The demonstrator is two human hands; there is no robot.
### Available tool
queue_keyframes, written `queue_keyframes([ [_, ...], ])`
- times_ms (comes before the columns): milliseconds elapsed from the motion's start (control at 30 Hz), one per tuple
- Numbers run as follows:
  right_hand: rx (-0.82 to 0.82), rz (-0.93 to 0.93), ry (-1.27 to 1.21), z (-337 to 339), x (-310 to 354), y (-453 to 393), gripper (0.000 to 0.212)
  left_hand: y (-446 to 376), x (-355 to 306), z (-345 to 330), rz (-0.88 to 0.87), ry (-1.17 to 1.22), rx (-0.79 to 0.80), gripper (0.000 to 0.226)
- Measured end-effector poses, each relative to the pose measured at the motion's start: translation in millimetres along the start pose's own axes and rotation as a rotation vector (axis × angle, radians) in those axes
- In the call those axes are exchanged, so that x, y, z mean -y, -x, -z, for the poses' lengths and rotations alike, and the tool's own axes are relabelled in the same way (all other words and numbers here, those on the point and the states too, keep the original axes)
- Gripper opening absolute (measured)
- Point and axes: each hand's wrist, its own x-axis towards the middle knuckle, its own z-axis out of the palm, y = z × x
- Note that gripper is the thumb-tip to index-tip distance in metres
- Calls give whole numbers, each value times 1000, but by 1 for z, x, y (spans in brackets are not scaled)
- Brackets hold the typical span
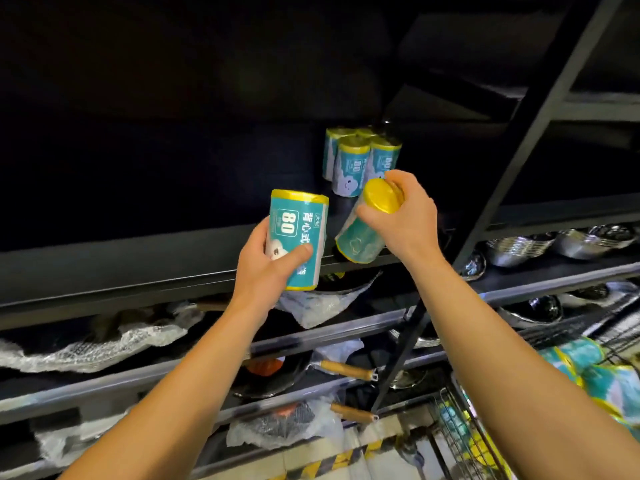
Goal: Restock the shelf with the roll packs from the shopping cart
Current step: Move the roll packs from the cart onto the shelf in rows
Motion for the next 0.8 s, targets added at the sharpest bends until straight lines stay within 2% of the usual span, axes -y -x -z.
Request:
queue_keyframes([
  [67, 24, 30, 55, -12, -11, -21, 75, -19, 5, -7, -8, -24, -16, 51],
  [233, 101, -1, 89, -39, -40, -65, 79, -64, 17, -26, -40, -87, -62, 64],
  [300, 169, -19, -8, -43, -47, -71, 96, -77, 23, -35, -43, -91, -65, 67],
  [367, 286, -74, -209, -39, -63, -68, 107, -86, 29, -42, -47, -100, -70, 65],
  [467, 505, -102, -370, -29, -92, -57, 107, -97, 39, -46, -67, -142, -71, 59],
  [533, 564, -89, -381, -29, -101, -54, 103, -101, 44, -47, -71, -177, -55, 58],
  [633, 562, -65, -397, -32, -102, -57, 90, -105, 49, -47, -63, -219, -42, 61],
  [800, 436, -56, -355, -40, -109, -55, 79, -108, 56, -45, -62, -355, -23, 75],
])
